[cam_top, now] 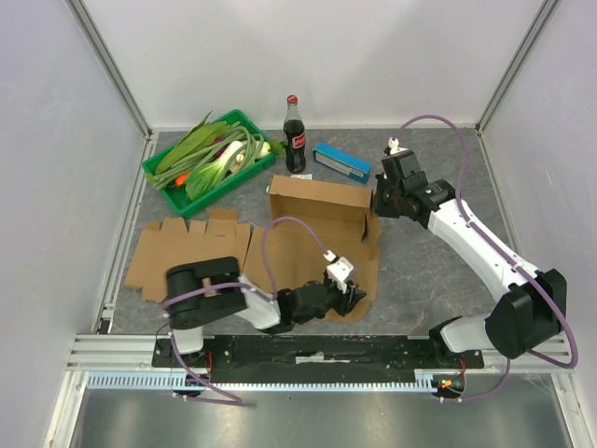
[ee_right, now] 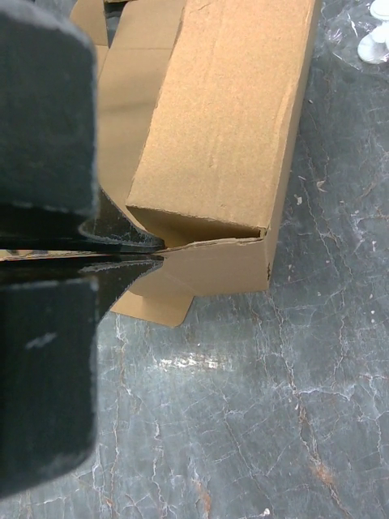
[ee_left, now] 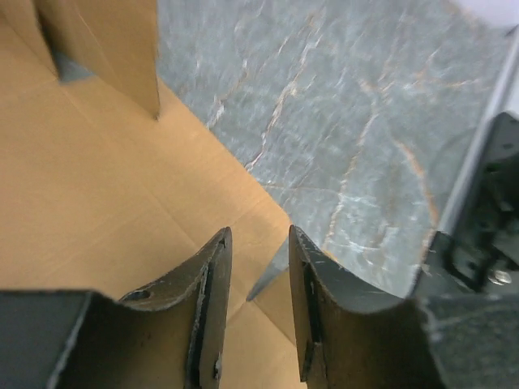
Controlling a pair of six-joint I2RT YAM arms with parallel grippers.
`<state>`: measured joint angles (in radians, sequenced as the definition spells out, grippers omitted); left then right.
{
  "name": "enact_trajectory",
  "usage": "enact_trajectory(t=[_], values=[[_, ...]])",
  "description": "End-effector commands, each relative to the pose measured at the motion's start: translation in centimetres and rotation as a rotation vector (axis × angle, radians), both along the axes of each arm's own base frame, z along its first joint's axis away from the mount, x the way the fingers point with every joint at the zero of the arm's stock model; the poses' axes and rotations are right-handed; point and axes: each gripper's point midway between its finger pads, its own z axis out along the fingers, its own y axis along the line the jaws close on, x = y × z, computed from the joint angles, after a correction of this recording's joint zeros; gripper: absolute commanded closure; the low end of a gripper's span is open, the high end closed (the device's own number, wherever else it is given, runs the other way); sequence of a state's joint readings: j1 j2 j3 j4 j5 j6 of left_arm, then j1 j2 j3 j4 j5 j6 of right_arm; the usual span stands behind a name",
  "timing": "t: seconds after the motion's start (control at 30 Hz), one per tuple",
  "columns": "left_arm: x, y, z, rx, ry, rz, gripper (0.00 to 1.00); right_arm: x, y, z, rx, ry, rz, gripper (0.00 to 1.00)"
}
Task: Fold the paper box
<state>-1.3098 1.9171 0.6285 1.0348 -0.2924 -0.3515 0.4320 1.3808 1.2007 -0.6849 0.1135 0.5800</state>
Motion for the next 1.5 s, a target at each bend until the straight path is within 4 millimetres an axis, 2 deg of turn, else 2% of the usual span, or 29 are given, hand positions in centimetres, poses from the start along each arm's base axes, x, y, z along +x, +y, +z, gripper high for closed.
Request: enact_trajectory(t=[0.0, 0.03, 0.1, 0.13, 0.17, 0.2, 0.23, 0.33, 0.37, 0.43, 0.5, 0.53, 0.57, 0.63, 0.7, 0.73, 0.83, 0.87, 0.93, 1.0, 1.03, 1.1, 1.2, 1.27, 1.33, 1.47], values=[[-1.2, 2.1, 8.9, -0.151, -0.138, -0.073, 0.59, -0.2, -0.2, -0.9, -0.023, 0.012, -0.004, 1.0], [-1.2, 3.4, 11.8, -0.2, -0.164, -0.056, 0.58, -0.2, -0.4, -1.1, -0.033, 0.016, -0.006, 1.0], [-0.4, 5.3, 12.7, -0.183, -0.182, -0.008, 0.56, -0.3, -0.6, -1.4, -0.042, 0.019, -0.004, 1.0], [0.2, 6.9, 14.6, -0.218, -0.176, 0.045, 0.55, -0.3, -0.7, -1.3, -0.046, 0.018, -0.006, 1.0], [2.2, 8.5, 14.5, -0.206, -0.157, 0.136, 0.55, -0.3, -0.6, -1.5, -0.046, 0.021, -0.004, 1.0], [4.1, 10.9, 13.1, -0.139, -0.124, 0.251, 0.54, -0.4, -0.5, -1.5, -0.042, 0.023, 0.0, 1.0], [7.0, 13.8, 13.5, -0.187, -0.068, 0.393, 0.53, -0.5, -0.4, -1.4, -0.036, 0.024, 0.006, 1.0], [11.7, 20.0, 11.8, -0.192, 0.006, 0.634, 0.43, -0.5, -0.2, -0.9, -0.023, 0.006, 0.024, 0.94], [12.6, 21.2, 11.9, -0.177, -0.023, 0.689, 0.36, -0.3, -0.1, -0.7, -0.017, -0.007, 0.027, 0.93], [14.2, 22.7, 12.6, -0.128, -0.132, 0.764, 0.35, -0.2, 0.1, -0.3, -0.011, -0.026, 0.035, 0.92], [15.2, 23.4, 11.7, -0.062, -0.15, 0.798, 0.34, 0.0, 0.2, -0.1, -0.006, -0.035, 0.044, 0.92], [16.0, 24.0, 11.9, -0.043, -0.178, 0.82, 0.34, 0.1, 0.3, 0.0, -0.007, -0.036, 0.048, 0.91], [16.5, 24.7, 10.6, 0.011, -0.177, 0.86, 0.34, 0.1, 0.3, 0.0, -0.007, -0.036, 0.055, 0.92], [17.7, 26.1, 9.9, 0.057, -0.18, 0.916, 0.34, 0.1, 0.4, 0.0, -0.005, -0.037, 0.061, 0.91], [18.7, 26.5, 8.9, 0.076, -0.157, 0.91, 0.34, 0.0, 0.4, 0.2, -0.008, -0.042, 0.069, 0.91], [19.9, 27.3, 8.9, 0.077, -0.148, 0.929, 0.34, 0.0, 0.3, 0.2, -0.008, -0.045, 0.066, 0.91], [21.7, 27.5, 8.4, 0.098, -0.163, 0.899, 0.34, -0.1, 0.3, 0.4, -0.008, -0.048, 0.071, 0.91], [22.1, 26.4, 9.3, 0.048, -0.188, 0.837, 0.36, -0.1, 0.4, 0.4, -0.005, -0.047, 0.074, 0.91], [22.5, 26.1, 9.4, 0.032, -0.208, 0.8, 0.41, -0.3, 0.6, 0.3, 0.003, -0.04, 0.089, 0.9], [23.0, 24.7, 10.1, 0.012, -0.226, 0.731, 0.51, -0.4, 0.8, 0.2, 0.009, -0.034, 0.103, 0.88], [23.1, 24.2, 9.6, 0.023, -0.221, 0.706, 0.56, -0.4, 1.1, 0.3, 0.016, -0.034, 0.116, 0.87], [23.3, 23.2, 9.7, 0.018, -0.224, 0.665, 0.58, -0.5, 1.2, 0.3, 0.017, -0.032, 0.133, 0.87], [22.6, 22.5, 9.6, -0.002, -0.227, 0.608, 0.57, -0.4, 1.2, 0.2, 0.012, -0.032, 0.136, 0.87], [21.6, 21.8, 10.2, -0.035, -0.237, 0.55, 0.52, -0.4, 1.2, 0.2, 0.008, -0.033, 0.135, 0.87], [20.9, 22.6, 9.7, -0.036, -0.223, 0.573, 0.5, -0.4, 1.2, 0.2, 0.009, -0.033, 0.136, 0.87], [19.8, 23.6, 10.0, -0.035, -0.24, 0.579, 0.43, -0.4, 1.1, 0.5, 0.007, -0.043, 0.143, 0.87]])
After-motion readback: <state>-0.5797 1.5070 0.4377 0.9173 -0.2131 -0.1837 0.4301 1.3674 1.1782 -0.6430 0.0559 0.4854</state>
